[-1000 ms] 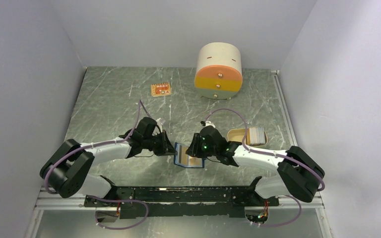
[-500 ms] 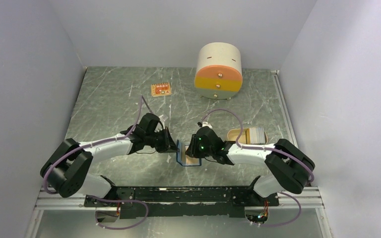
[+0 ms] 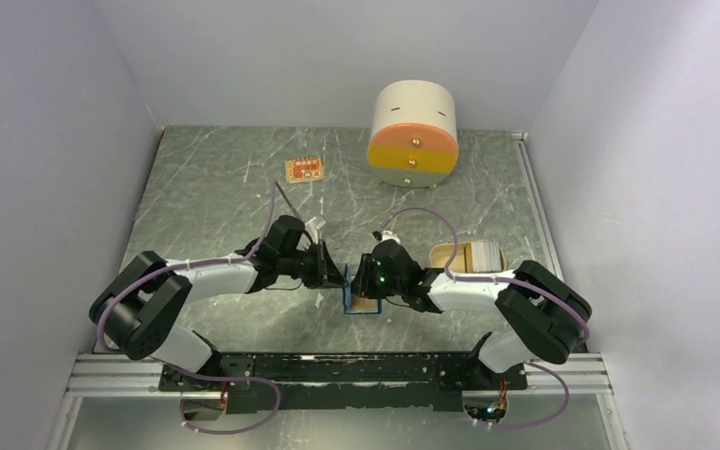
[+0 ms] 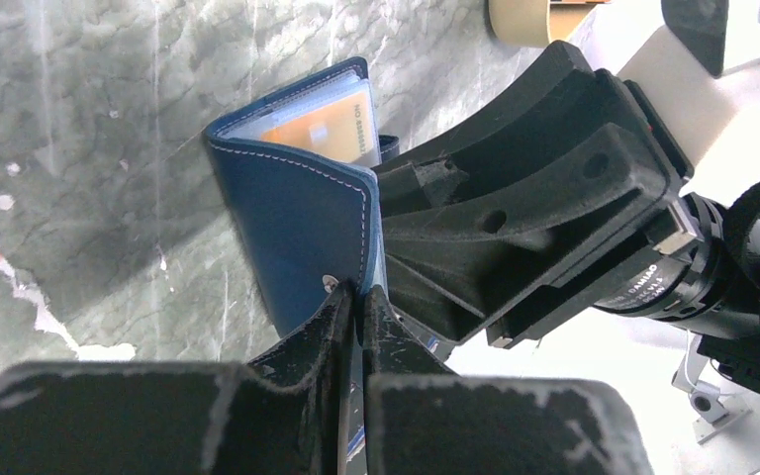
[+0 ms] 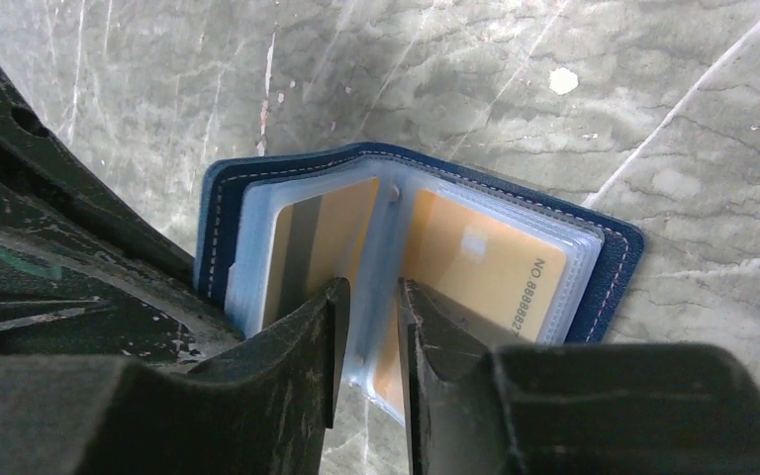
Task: Put the credit cards into the card holder
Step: Insert the credit card into the card holder.
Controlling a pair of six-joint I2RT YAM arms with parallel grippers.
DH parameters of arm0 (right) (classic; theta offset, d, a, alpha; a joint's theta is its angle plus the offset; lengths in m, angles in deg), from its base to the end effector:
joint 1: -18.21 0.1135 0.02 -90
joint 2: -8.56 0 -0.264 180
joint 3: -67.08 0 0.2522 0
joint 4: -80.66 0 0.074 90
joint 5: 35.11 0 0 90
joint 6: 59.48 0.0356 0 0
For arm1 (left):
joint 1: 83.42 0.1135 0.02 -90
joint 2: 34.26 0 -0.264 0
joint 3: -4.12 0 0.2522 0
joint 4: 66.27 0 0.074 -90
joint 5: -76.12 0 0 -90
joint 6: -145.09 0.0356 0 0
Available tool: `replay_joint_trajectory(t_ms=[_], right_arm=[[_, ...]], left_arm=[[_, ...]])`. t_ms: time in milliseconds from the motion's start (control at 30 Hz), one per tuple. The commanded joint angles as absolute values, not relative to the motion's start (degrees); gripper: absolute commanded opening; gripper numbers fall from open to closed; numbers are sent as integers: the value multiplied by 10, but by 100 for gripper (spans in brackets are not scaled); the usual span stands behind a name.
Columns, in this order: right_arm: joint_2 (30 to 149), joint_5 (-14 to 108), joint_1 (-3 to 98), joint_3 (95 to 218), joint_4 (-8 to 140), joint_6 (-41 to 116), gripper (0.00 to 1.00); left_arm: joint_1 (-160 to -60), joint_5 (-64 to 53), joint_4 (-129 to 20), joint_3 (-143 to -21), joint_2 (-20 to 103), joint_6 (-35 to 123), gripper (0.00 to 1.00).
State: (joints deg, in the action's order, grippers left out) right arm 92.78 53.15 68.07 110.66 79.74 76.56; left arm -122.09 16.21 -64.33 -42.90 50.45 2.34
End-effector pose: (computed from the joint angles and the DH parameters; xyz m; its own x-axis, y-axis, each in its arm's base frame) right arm 0.1712 0.2046 0.1392 -0.8574 0.0993 -0.5049 -0.2327 0.8003 0.5526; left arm 0.2043 -0.1864 0.1553 -0.9718 -0.1044 -0.2116 0.1133 0.5801 -0.8066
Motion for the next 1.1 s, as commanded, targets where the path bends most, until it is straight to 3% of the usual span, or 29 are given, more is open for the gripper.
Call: replay_joint_trajectory(t_ms=[0,667,1067], right_arm=[[938,554,680,1107,758,754,35],[769,675,674,1135,572,748,53],[744,730,657,1208,488,696,58]], left_arm=[[-1236,158,-639,-441,540,40,9],[-1240,95,-591,-454,562,54,9],[-1240,77,-534,-454,482,61,9]])
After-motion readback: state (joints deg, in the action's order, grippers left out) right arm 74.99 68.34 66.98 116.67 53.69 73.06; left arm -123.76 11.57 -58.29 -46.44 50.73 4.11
